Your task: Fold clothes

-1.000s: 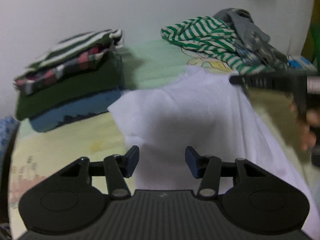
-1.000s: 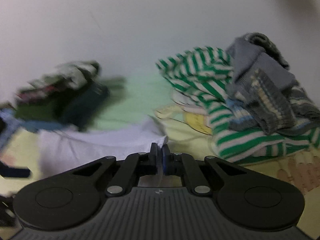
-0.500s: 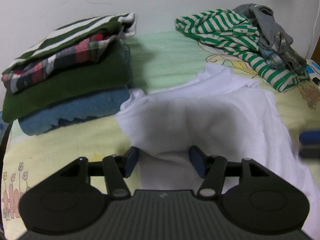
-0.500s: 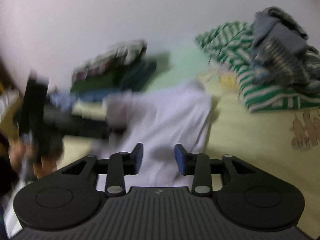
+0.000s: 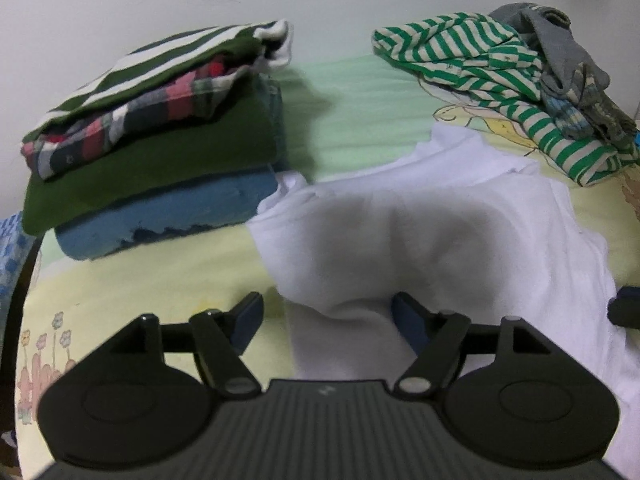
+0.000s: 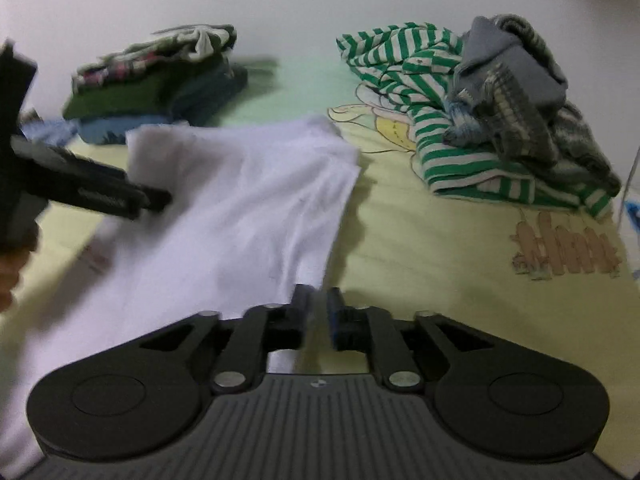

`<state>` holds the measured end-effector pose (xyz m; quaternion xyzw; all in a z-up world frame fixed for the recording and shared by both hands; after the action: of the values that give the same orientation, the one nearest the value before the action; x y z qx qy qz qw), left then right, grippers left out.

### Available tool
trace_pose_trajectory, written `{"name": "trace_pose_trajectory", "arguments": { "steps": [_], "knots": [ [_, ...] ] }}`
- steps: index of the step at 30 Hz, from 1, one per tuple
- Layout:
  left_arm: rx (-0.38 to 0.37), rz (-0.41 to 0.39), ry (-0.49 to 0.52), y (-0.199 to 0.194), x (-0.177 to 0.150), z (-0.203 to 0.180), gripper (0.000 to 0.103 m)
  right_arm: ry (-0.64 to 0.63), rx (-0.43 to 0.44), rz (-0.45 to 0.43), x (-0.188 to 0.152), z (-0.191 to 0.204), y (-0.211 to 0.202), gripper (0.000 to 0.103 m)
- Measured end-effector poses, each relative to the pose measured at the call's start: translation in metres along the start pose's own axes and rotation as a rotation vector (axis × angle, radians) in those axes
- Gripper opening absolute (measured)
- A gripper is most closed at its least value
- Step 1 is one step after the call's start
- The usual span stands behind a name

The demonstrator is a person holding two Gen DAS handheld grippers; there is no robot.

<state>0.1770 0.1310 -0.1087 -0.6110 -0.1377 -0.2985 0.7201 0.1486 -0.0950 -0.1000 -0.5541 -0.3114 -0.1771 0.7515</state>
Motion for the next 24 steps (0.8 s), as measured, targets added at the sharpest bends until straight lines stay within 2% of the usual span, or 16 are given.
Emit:
{"name": "trace_pose_trajectory", "arguments": {
  "steps": [1, 2, 3, 5, 7, 8, 11, 13, 15, 18, 19, 21, 24],
  "knots": [
    [0.008, 0.004, -0.002, -0.002, 0.0, 0.0, 0.075, -0.006, -0.029, -0.028, 0.0, 0.003, -0.006, 0.033],
    [0.017, 0.006, -0.005, -0.004, 0.001, -0.001, 0.075, -0.011, -0.058, -0.057, -0.001, 0.006, -0.012, 0.04],
    [0.025, 0.008, -0.009, -0.005, 0.0, -0.001, 0.075, -0.016, -0.03, -0.087, -0.002, 0.011, -0.019, 0.04],
    [0.034, 0.012, -0.017, -0.008, 0.0, -0.002, 0.075, -0.025, 0.039, -0.148, -0.004, 0.02, -0.035, 0.04],
    [0.048, 0.016, -0.022, -0.01, 0.0, -0.002, 0.075, -0.017, 0.054, -0.112, -0.009, 0.021, -0.028, 0.037],
    [0.053, 0.018, -0.025, -0.012, 0.0, -0.002, 0.075, -0.013, 0.06, -0.092, -0.012, 0.022, -0.023, 0.029],
    [0.068, 0.023, -0.038, -0.02, -0.002, 0.0, 0.075, 0.0, 0.079, -0.032, -0.02, 0.023, -0.011, 0.019],
    [0.083, 0.029, -0.047, -0.027, -0.006, 0.002, 0.075, 0.009, 0.091, 0.009, -0.026, 0.024, -0.003, 0.017],
    [0.084, 0.042, -0.071, -0.036, -0.012, 0.007, 0.076, 0.079, 0.073, 0.018, -0.022, 0.021, -0.01, 0.017],
    [0.068, 0.039, -0.104, -0.057, -0.03, 0.014, 0.076, 0.087, 0.155, -0.026, -0.021, 0.028, -0.032, 0.019],
    [0.067, 0.037, -0.109, -0.065, -0.038, 0.016, 0.077, 0.067, 0.192, 0.011, -0.024, 0.034, -0.033, 0.023],
    [0.066, 0.024, -0.108, -0.086, -0.059, 0.022, 0.077, 0.032, 0.18, 0.087, -0.032, 0.04, -0.027, 0.023],
    [0.081, 0.012, -0.09, -0.12, -0.097, 0.025, 0.08, 0.029, 0.17, 0.08, -0.042, 0.038, -0.039, 0.024]
  ]
}}
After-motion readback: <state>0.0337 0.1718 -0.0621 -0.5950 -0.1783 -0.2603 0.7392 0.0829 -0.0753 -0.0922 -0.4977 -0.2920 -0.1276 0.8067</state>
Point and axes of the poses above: each gripper's, at about its wrist camera, not at the fingertips, and y roughly the way its jaws point, z to its left, x to its top, the point moved 1 cm from there along y, roughly the way its jaws point, and after that the axes turned 12 degrees about y, right-handed, at the moved point
